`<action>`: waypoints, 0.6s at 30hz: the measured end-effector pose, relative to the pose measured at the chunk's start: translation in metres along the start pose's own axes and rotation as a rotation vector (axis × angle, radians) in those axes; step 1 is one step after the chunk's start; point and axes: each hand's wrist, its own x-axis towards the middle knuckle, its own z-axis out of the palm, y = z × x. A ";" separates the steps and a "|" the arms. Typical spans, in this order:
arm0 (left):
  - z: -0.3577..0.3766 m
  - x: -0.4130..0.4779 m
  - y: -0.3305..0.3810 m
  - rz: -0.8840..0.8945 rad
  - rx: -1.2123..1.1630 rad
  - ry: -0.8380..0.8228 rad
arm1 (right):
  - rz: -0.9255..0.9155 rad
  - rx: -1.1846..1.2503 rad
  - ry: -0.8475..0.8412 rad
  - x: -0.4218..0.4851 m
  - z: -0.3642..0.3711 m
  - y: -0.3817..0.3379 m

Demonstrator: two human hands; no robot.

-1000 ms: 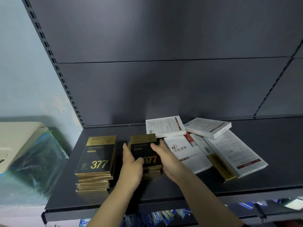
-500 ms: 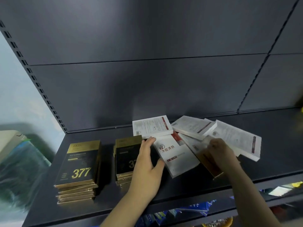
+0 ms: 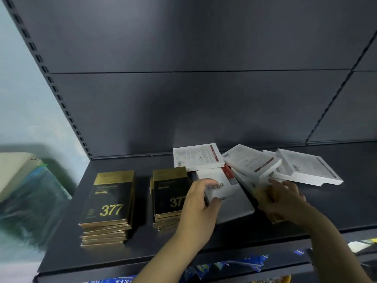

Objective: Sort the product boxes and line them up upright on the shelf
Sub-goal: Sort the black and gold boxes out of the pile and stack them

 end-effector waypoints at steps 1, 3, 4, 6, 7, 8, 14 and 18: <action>-0.002 -0.001 0.000 -0.007 -0.019 -0.003 | -0.031 0.189 -0.006 -0.003 -0.004 -0.004; -0.006 -0.003 0.001 -0.030 -0.081 -0.012 | -0.154 0.487 -0.054 -0.016 -0.010 -0.023; -0.008 -0.005 0.002 -0.042 -0.119 -0.013 | -0.227 0.567 -0.094 -0.027 -0.012 -0.037; -0.011 -0.007 0.004 -0.061 -0.207 -0.009 | -0.392 0.624 -0.126 -0.040 -0.010 -0.067; -0.012 -0.008 0.005 -0.078 -0.258 -0.001 | -0.443 0.652 -0.133 -0.043 -0.008 -0.081; -0.014 -0.008 0.007 -0.098 -0.311 0.016 | -0.488 0.721 -0.161 -0.045 -0.005 -0.095; -0.037 -0.010 0.012 -0.244 -0.634 0.123 | -0.651 1.286 -0.463 -0.041 0.042 -0.142; -0.057 -0.013 0.008 -0.212 -0.561 0.211 | -0.690 1.393 -0.613 -0.046 0.063 -0.154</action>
